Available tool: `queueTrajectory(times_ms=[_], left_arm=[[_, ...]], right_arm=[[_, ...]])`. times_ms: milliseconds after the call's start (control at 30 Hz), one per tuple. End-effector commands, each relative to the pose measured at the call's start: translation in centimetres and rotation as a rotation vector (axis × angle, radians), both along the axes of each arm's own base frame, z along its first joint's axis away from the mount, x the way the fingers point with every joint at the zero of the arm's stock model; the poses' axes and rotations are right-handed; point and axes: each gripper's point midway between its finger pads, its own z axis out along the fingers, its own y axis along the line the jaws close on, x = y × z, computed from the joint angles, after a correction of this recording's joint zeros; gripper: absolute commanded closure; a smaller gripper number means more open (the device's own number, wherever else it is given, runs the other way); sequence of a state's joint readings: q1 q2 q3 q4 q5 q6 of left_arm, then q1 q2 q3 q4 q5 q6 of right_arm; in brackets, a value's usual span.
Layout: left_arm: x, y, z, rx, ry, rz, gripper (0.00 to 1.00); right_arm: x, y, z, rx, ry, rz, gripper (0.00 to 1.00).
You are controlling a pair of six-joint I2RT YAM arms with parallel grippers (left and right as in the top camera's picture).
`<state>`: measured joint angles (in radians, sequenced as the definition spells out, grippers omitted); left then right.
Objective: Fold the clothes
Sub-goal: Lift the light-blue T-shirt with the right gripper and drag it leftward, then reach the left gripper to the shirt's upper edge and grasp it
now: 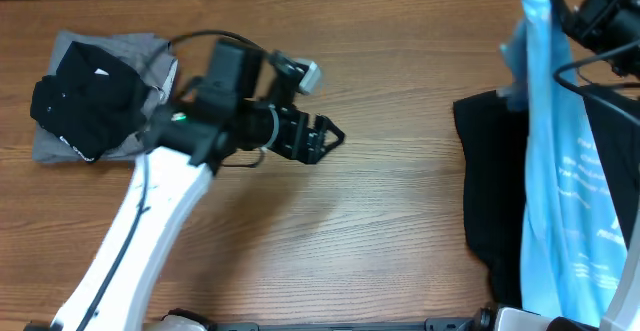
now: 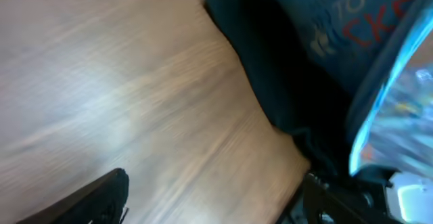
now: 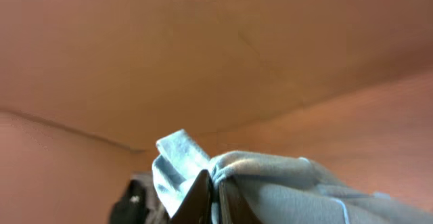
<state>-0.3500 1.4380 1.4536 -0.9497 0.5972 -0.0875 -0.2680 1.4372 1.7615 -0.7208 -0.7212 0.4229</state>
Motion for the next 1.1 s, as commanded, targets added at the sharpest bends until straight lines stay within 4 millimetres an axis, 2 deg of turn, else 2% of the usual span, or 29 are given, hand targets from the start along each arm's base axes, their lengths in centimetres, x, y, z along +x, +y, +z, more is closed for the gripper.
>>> queueTrajectory(times_ms=[0,133,233,267,367,433,467,533,567,667,733,767,800,833,933,967,1033,1067], left_arm=[[0.5,2.9,3.9,0.090,-0.164,0.071,0.13],[0.1,5.7,6.5,0.165,-0.216,0.167,0.13],[-0.1,8.2,8.3,0.223,-0.247,0.252,0.12],[-0.3,9.3,9.2,0.243,-0.259,0.287,0.12],[-0.8,11.3,10.8,0.277,-0.280,0.353,0.11],[-1.4,13.0,12.2,0.305,-0.301,0.410,0.09],[-1.6,13.4,12.7,0.311,-0.312,0.418,0.08],[-2.4,14.5,14.0,0.335,-0.341,0.442,0.07],[-2.5,14.7,14.2,0.341,-0.345,0.448,0.07],[-2.7,15.0,14.5,0.353,-0.351,0.458,0.04],[-2.8,15.0,14.4,0.355,-0.343,0.456,0.04],[-2.7,15.0,14.2,0.358,-0.335,0.454,0.04],[-2.7,15.0,14.0,0.360,-0.329,0.452,0.04],[-2.5,14.7,13.6,0.356,-0.310,0.439,0.04],[-1.9,12.4,11.8,0.303,-0.239,0.325,0.10],[-1.7,11.4,11.0,0.287,-0.213,0.277,0.13],[-0.7,8.8,8.1,0.271,-0.121,0.161,0.26],[-0.2,8.0,6.9,0.277,-0.090,0.131,0.28]], right_arm=[[-1.7,5.6,4.2,0.055,-0.105,0.167,0.96],[-1.8,12.3,4.7,0.053,-0.135,0.272,0.96],[-2.0,16.8,3.3,0.044,-0.097,0.332,0.96],[-2.1,18.8,2.3,0.040,-0.068,0.366,0.96],[-2.2,23.0,-0.8,0.022,0.019,0.433,0.96],[-2.8,26.8,-4.3,-0.007,0.117,0.497,0.96],[-3.2,27.9,-5.4,-0.017,0.147,0.524,0.95],[-4.9,30.8,-8.3,-0.059,0.227,0.600,0.80],[-5.1,31.1,-8.6,-0.071,0.231,0.609,0.76],[-5.4,30.6,-9.5,-0.107,0.267,0.567,0.64],[-4.4,28.1,-9.8,-0.127,0.295,0.486,0.62],[-3.4,25.6,-10.2,-0.138,0.321,0.413,0.61],[-3.0,24.7,-10.3,-0.141,0.329,0.387,0.60],[-2.1,22.4,-10.4,-0.136,0.349,0.330,0.60],[-0.7,17.5,-10.0,-0.118,0.368,0.217,0.60],[-0.6,16.6,-9.8,-0.114,0.366,0.196,0.60],[-0.7,13.7,-8.5,-0.097,0.345,0.132,0.60],[-0.9,12.7,-7.7,-0.101,0.324,0.113,0.60]])
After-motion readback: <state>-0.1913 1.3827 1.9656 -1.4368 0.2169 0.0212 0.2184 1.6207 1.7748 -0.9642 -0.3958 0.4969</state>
